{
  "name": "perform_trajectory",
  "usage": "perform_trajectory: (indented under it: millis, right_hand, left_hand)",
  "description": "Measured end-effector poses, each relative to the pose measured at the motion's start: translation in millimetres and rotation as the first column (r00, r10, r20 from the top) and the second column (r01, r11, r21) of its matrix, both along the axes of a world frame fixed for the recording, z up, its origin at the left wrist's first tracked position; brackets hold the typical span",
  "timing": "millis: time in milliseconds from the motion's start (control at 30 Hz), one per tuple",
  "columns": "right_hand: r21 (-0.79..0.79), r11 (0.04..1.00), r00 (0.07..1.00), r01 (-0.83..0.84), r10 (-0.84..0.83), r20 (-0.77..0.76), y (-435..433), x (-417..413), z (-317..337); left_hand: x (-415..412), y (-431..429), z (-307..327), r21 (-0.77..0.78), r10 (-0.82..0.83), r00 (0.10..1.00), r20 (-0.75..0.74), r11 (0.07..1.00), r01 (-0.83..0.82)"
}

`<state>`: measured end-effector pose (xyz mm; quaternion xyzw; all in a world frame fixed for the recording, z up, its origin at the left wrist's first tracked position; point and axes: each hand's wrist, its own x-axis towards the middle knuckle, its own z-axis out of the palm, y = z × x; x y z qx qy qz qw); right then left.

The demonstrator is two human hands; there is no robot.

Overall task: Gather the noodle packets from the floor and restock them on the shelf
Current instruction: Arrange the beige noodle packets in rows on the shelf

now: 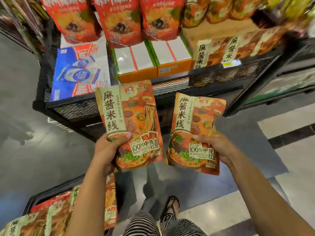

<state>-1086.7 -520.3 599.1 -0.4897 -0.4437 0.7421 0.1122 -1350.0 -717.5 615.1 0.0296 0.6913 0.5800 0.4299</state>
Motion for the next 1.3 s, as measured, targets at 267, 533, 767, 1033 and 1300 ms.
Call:
perform_trajectory:
  millis: [267,533,767,1033,1300]
  right_hand:
    - [-0.058,0.991,0.986,0.122,-0.128,-0.104,84,11,13]
    - [0.095,0.966,0.956,0.241,-0.22,-0.193,226,-28,58]
    - [0.245,0.919,0.935,0.308,-0.245,-0.257,331,-46,106]
    - [0.337,0.892,0.944,0.3,-0.227,-0.24,462,-33,136]
    - [0.414,0.877,0.965,0.244,-0.176,-0.196,615,-20,128]
  left_hand:
    - [-3,108,29,0.114,-0.074,0.994,-0.079,0.99,0.083]
    - [-57,267,65,0.238,-0.123,0.971,-0.206,0.956,0.171]
    - [-83,402,105,0.285,-0.16,0.919,-0.361,0.919,0.272]
    - [-67,533,103,0.307,-0.182,0.906,-0.383,0.9,0.311]
    - [-22,657,67,0.349,-0.128,0.95,-0.284,0.909,0.227]
